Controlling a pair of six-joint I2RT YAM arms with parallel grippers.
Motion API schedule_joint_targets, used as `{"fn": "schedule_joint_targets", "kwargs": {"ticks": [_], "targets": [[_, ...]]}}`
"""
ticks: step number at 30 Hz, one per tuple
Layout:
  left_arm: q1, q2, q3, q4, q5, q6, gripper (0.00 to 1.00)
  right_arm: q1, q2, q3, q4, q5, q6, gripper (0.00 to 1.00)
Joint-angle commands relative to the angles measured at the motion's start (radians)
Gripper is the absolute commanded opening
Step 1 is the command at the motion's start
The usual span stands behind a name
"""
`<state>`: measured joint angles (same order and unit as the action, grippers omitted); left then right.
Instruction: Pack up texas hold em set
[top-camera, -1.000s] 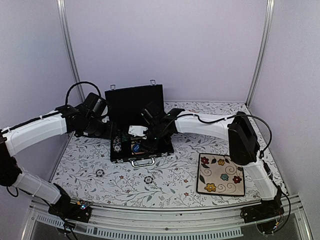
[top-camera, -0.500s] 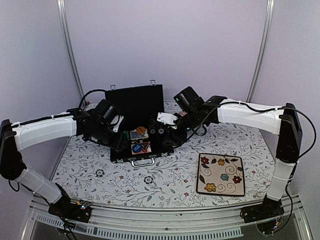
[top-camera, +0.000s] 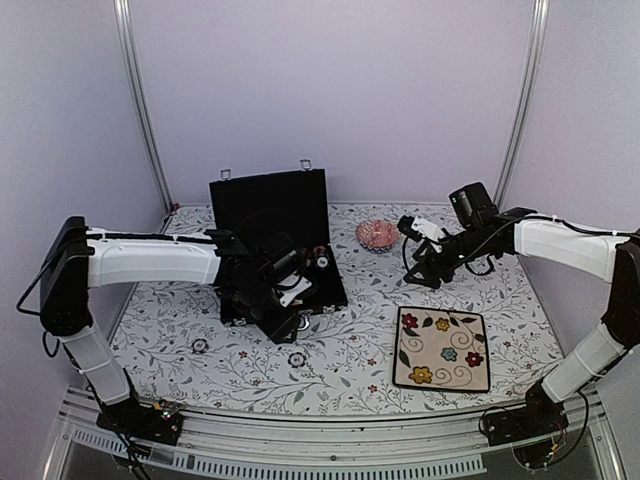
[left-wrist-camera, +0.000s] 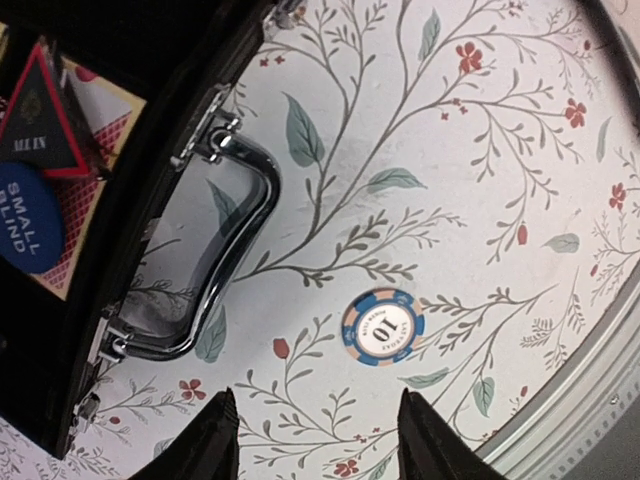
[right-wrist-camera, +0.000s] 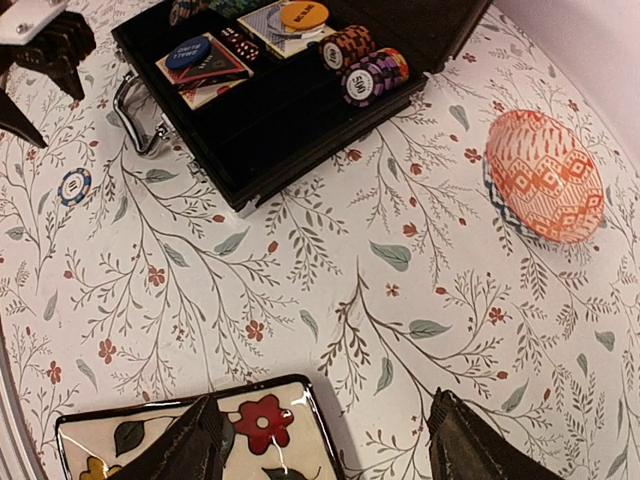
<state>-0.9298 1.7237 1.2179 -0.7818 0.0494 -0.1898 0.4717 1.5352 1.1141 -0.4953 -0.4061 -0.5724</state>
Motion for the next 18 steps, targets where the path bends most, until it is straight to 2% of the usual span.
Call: {"fn": "schedule_joint_targets", "kwargs": {"ticks": [1, 5, 9, 13, 18], "targets": [[-0.033, 0.068, 0.066, -0.064, -0.017, 0.038, 0.55, -0.08, -0.065, -0.127, 0.133, -0.134, 0.039, 0.71], [-0.038, 0.097, 0.083, -0.058, -0.001, 0.03, 0.55, -0.11, -0.083, -0.174, 0.17, -0.106, 0.021, 0.71], [-0.016, 0.064, 0.055, -0.099, -0.106, -0.067, 0.53, -0.122, -0.085, -0.185, 0.18, -0.116, 0.017, 0.71], [0.1, -0.058, -0.045, -0.143, -0.115, -0.226, 0.52, -0.122, -0.089, -0.191, 0.185, -0.121, 0.008, 0.71], [0.246, -0.215, -0.141, -0.187, -0.161, -0.324, 0.53, -0.122, -0.081, -0.187, 0.187, -0.127, 0.002, 0.71]]}}
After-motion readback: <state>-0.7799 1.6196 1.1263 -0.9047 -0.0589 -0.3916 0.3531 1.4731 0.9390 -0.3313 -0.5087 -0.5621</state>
